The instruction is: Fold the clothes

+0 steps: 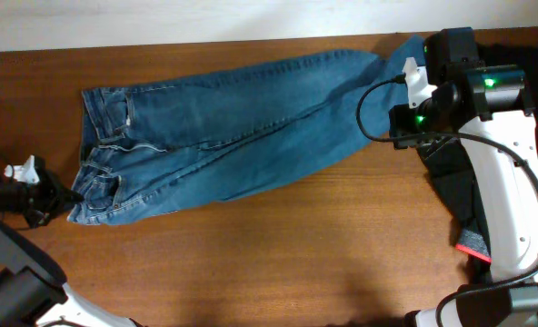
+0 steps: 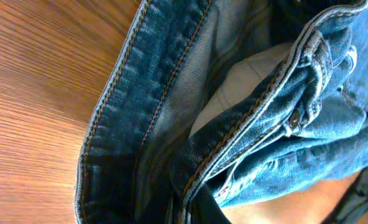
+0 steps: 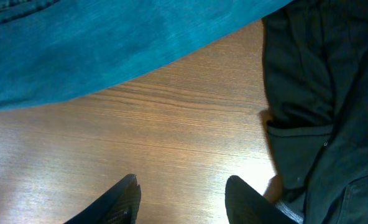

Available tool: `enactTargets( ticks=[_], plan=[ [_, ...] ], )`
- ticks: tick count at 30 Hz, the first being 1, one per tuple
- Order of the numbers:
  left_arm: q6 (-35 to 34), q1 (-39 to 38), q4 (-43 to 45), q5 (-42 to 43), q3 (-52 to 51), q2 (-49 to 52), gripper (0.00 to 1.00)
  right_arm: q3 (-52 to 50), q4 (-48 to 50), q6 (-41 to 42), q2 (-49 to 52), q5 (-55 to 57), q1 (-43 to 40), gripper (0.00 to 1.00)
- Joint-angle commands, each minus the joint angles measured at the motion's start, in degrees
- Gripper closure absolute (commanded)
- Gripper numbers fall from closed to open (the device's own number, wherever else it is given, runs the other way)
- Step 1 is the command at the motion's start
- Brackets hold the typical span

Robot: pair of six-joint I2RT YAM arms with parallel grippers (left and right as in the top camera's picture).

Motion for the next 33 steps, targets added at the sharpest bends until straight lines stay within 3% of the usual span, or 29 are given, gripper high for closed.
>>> enactTargets(
  ticks=[1,6,16,25,28,33],
  plan=[
    [-1.8,1.9,2.5,-0.2,-0.3,-1.2,1.00,0.8,-0.2,0.5,-1.4,0.6,-0.3,0.51],
    [-8.5,4.1,5.8,0.1,0.4,-1.2,1.00,0.8,-0.2,0.5,-1.4,0.7,-0.3,0.50],
    [-8.5,8.2,8.0,0.4,5.1,-1.2,0.99,0.8,5.1,0.5,-1.4,0.7,-0.3,0.50],
    [-8.5,9.5,15.3,0.2,5.4,-1.2,0.96,0.8,20.3,0.5,1.5,0.7,-0.3,0.28],
    [-8.5,9.6,17.0,-0.1,5.4,-1.2,0.94,0.8,23.8,0.5,4.7,0.7,-0.3,0.26],
    [-9.6,9.6,18.0,-2.9,5.5,-1.2,0.82,0.8,28.8,0.2,12.7,0.7,-0.3,0.22]
  ],
)
